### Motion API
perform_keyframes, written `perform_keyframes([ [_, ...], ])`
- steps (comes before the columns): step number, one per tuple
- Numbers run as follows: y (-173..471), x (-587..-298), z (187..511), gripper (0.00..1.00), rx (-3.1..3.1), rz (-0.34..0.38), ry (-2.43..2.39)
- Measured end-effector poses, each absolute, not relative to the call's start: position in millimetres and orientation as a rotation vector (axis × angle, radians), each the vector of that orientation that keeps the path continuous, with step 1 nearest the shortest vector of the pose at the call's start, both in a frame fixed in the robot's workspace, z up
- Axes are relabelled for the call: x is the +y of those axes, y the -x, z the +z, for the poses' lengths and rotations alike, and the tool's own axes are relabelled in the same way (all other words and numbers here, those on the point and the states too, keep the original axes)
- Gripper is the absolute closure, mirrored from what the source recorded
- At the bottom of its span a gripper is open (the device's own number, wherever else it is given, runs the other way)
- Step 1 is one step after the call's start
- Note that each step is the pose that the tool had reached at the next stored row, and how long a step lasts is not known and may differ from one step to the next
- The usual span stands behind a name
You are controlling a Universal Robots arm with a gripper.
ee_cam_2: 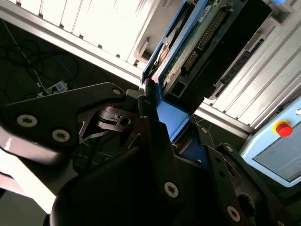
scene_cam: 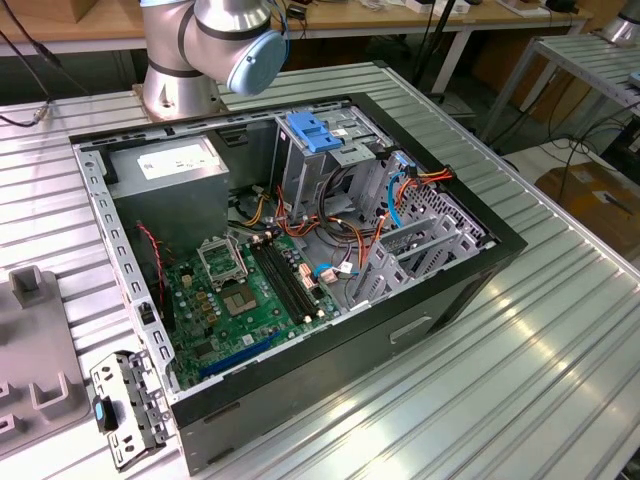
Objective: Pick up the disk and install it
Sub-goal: 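Pick up the disk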
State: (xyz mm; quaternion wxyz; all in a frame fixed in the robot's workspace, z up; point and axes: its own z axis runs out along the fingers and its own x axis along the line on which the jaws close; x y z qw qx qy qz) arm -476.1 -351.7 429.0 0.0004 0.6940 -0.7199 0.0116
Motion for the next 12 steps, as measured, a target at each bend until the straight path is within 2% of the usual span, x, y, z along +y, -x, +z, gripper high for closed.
perform_keyframes([
  [12, 475.7, -351.7, 435.7, 0.63, -2.261, 0.036, -2.180],
])
